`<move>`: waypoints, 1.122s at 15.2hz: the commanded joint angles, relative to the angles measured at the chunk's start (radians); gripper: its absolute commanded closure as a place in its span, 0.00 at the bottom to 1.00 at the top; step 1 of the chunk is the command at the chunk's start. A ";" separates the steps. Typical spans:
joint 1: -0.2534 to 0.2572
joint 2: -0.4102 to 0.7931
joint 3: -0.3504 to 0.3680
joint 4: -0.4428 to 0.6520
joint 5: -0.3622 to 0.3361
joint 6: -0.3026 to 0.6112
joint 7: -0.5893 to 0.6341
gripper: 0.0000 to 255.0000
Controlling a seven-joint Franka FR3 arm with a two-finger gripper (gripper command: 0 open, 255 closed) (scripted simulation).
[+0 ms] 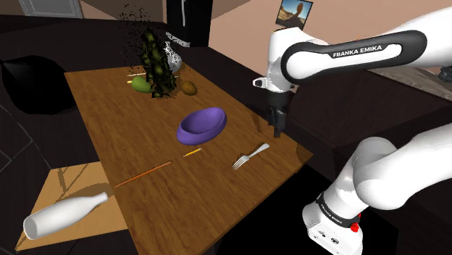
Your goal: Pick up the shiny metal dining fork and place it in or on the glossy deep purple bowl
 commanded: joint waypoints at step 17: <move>0.150 0.250 -0.041 -0.105 -0.025 0.386 -0.509 0.00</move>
